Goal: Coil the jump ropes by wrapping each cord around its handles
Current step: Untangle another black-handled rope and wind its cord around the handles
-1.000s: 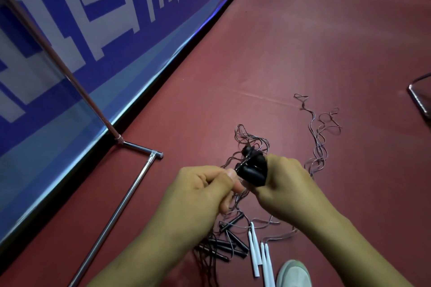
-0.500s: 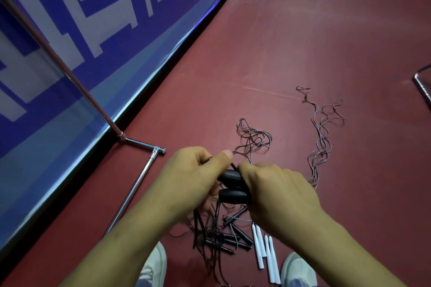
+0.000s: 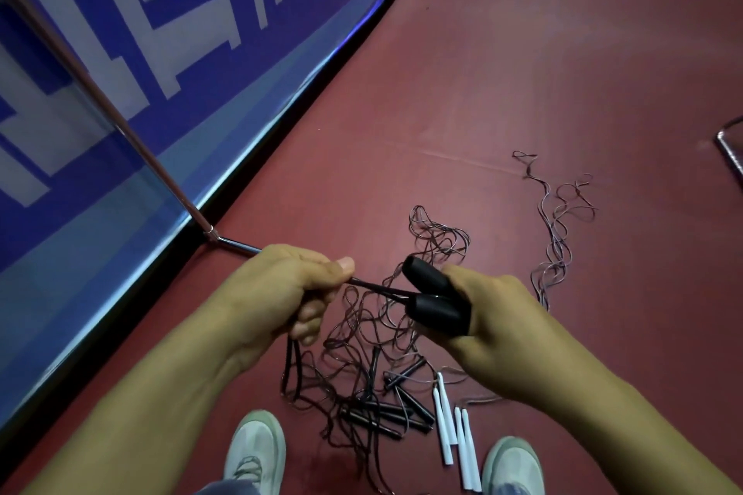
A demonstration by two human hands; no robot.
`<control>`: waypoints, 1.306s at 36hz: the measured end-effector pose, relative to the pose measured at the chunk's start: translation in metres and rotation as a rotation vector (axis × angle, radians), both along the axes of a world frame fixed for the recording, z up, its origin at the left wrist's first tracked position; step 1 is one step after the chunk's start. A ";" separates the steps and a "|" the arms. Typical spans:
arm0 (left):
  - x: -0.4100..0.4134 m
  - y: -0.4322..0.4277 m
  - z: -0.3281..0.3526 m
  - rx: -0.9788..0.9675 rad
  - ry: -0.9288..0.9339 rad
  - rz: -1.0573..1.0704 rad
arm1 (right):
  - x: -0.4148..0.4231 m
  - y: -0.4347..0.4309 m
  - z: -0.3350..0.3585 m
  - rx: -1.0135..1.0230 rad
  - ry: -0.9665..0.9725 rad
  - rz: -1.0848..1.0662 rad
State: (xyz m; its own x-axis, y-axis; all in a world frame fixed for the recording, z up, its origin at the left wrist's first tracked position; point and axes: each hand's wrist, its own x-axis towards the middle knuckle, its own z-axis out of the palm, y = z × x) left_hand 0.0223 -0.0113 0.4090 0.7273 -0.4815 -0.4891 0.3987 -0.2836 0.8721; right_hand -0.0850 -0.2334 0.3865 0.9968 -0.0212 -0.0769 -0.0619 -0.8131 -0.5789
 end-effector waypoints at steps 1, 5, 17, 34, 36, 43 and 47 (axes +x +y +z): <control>0.000 0.001 0.002 0.003 -0.042 -0.005 | 0.000 -0.001 -0.001 -0.031 0.036 -0.004; -0.005 0.000 0.005 0.035 -0.244 -0.052 | -0.002 0.000 0.000 -0.177 0.153 -0.018; -0.005 0.005 0.005 0.078 -0.628 -0.025 | -0.004 0.008 0.010 -0.337 0.196 0.013; -0.014 0.001 0.002 0.170 -0.308 -0.436 | -0.005 0.027 0.014 -0.501 0.108 0.089; -0.012 0.002 0.000 0.169 -0.292 -0.432 | -0.007 0.027 0.013 -0.514 0.080 0.099; -0.012 0.002 -0.003 0.070 -0.011 -0.380 | -0.007 0.027 0.011 -0.554 -0.008 0.159; -0.011 0.007 -0.006 0.016 0.024 -0.357 | -0.009 0.027 0.004 -0.530 -0.025 0.168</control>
